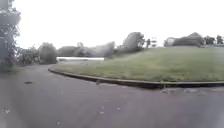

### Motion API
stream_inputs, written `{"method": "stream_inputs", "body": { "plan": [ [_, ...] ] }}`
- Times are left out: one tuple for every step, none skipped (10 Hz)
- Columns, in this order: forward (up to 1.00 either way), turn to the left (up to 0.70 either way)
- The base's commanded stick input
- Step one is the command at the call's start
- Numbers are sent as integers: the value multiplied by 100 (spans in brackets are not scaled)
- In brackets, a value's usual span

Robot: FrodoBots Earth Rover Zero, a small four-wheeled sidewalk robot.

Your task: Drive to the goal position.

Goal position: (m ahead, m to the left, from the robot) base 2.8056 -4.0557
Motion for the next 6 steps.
{"method": "stream_inputs", "body": {
  "plan": [
    [0, -45],
    [0, -45],
    [0, -45],
    [0, -45],
    [0, -45],
    [0, -45]
  ]
}}
